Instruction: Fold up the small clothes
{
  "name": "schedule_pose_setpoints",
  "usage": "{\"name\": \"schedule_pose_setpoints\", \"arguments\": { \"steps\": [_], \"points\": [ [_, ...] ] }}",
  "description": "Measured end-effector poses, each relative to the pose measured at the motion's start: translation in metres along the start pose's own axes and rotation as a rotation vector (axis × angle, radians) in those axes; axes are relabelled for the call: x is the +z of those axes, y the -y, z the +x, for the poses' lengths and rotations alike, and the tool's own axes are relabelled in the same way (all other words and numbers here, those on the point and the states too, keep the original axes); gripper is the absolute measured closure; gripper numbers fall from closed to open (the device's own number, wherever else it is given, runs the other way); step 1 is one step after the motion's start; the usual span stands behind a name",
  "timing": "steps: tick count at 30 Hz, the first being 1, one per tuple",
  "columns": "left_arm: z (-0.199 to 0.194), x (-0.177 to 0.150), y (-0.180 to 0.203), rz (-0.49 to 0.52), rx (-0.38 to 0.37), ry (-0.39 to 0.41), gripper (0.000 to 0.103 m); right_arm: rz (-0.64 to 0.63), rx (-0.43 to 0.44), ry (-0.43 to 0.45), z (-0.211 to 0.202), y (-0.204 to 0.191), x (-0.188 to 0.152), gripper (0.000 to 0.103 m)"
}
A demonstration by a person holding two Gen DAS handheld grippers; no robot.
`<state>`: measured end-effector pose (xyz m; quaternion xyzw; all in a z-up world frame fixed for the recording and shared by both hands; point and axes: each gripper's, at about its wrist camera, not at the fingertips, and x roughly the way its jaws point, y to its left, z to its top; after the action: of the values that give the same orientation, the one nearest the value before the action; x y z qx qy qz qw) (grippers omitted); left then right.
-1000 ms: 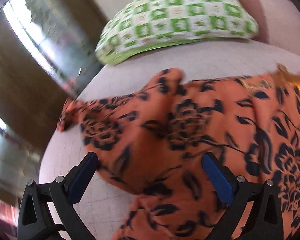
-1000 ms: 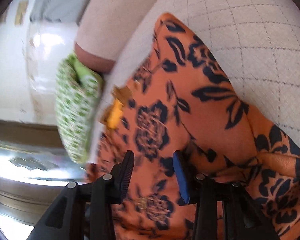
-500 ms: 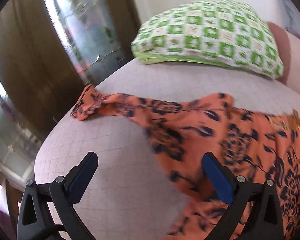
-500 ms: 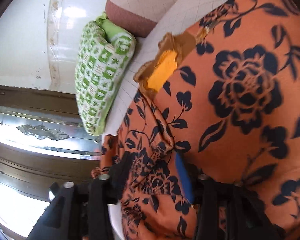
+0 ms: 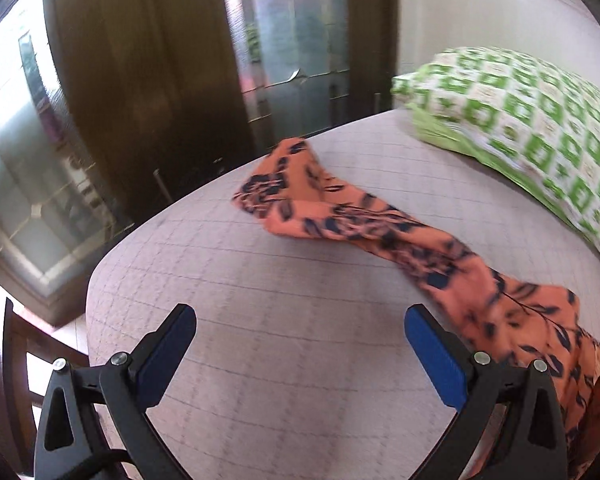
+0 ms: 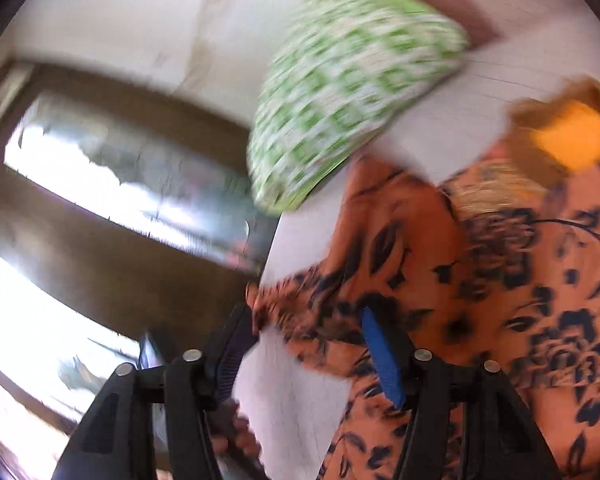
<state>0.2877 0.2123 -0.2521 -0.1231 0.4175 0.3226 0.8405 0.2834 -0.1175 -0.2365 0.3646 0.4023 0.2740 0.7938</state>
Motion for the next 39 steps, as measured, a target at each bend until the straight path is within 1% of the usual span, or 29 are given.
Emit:
{"name": "schedule_pose_setpoints", "arguments": {
  "steps": [2,3,6,8,10,11,12,13,14,16,17,18,20,22,25,27,29,31,32,35,37,39],
  "points": [
    [0.006,0.003,-0.01,-0.018,0.007,-0.012,0.0,-0.062,-0.056,-0.013,0.007,-0.012,-0.007,0.041],
    [0.009,0.005,-0.016,-0.032,0.009,-0.018,0.0,-0.072,-0.084,-0.021,0.01,-0.011,-0.01,0.041],
    [0.019,0.009,-0.032,-0.072,0.004,-0.045,0.0,-0.016,-0.151,-0.033,0.022,0.005,-0.012,0.041],
    [0.026,0.011,-0.041,-0.101,-0.021,-0.07,0.0,0.051,-0.146,-0.042,0.026,0.025,-0.016,0.041],
    [0.032,0.013,-0.047,-0.115,-0.044,-0.088,0.0,0.152,-0.135,-0.103,0.046,0.051,-0.018,0.041],
    [0.034,0.014,-0.049,-0.119,-0.055,-0.097,0.0,0.213,-0.15,-0.136,0.056,0.066,-0.02,0.047],
    [0.041,0.015,-0.053,-0.13,-0.088,-0.117,0.0,0.256,-0.125,-0.116,0.056,0.076,-0.022,0.048],
    [0.045,0.016,-0.054,-0.138,-0.106,-0.13,0.0,0.285,-0.086,-0.093,0.052,0.08,-0.021,0.048],
    [0.049,0.018,-0.058,-0.152,-0.125,-0.145,0.0,0.291,-0.084,-0.098,0.05,0.08,-0.019,0.048],
    [0.059,0.022,-0.068,-0.198,-0.193,-0.167,0.0,0.255,-0.115,-0.105,0.042,0.074,-0.017,0.048],
    [0.062,0.023,-0.071,-0.216,-0.224,-0.177,0.0,0.215,-0.137,-0.106,0.036,0.069,-0.017,0.048],
    [0.066,0.025,-0.076,-0.248,-0.272,-0.191,0.0,0.172,-0.154,-0.107,0.03,0.064,-0.017,0.048],
    [0.073,0.028,-0.081,-0.299,-0.339,-0.204,0.0,0.084,-0.197,-0.105,0.008,0.056,-0.02,0.048],
    [0.081,0.033,-0.081,-0.339,-0.404,-0.228,0.0,0.026,-0.233,-0.092,-0.014,0.054,-0.026,0.048],
    [0.089,0.037,-0.077,-0.366,-0.441,-0.251,0.0,-0.038,-0.29,-0.08,-0.046,0.059,-0.037,0.048],
    [0.098,0.041,-0.074,-0.407,-0.479,-0.275,0.0,-0.067,-0.317,-0.065,-0.063,0.062,-0.042,0.048],
    [0.105,0.046,-0.074,-0.456,-0.493,-0.274,0.0,-0.094,-0.33,-0.047,-0.079,0.068,-0.048,0.048],
    [0.111,0.052,-0.074,-0.498,-0.521,-0.273,0.0,-0.11,-0.324,-0.033,-0.088,0.074,-0.051,0.048],
    [0.116,0.055,-0.074,-0.53,-0.544,-0.277,0.0,-0.111,-0.318,-0.031,-0.086,0.076,-0.051,0.048],
    [0.122,0.059,-0.074,-0.604,-0.531,-0.27,0.0,-0.097,-0.31,-0.057,-0.079,0.088,-0.053,0.048],
    [0.123,0.06,-0.071,-0.617,-0.523,-0.267,0.0,-0.074,-0.298,-0.082,-0.07,0.095,-0.054,0.048],
    [0.122,0.062,-0.068,-0.627,-0.531,-0.262,0.0,-0.069,-0.292,-0.101,-0.063,0.098,-0.055,0.048]
  ]
}}
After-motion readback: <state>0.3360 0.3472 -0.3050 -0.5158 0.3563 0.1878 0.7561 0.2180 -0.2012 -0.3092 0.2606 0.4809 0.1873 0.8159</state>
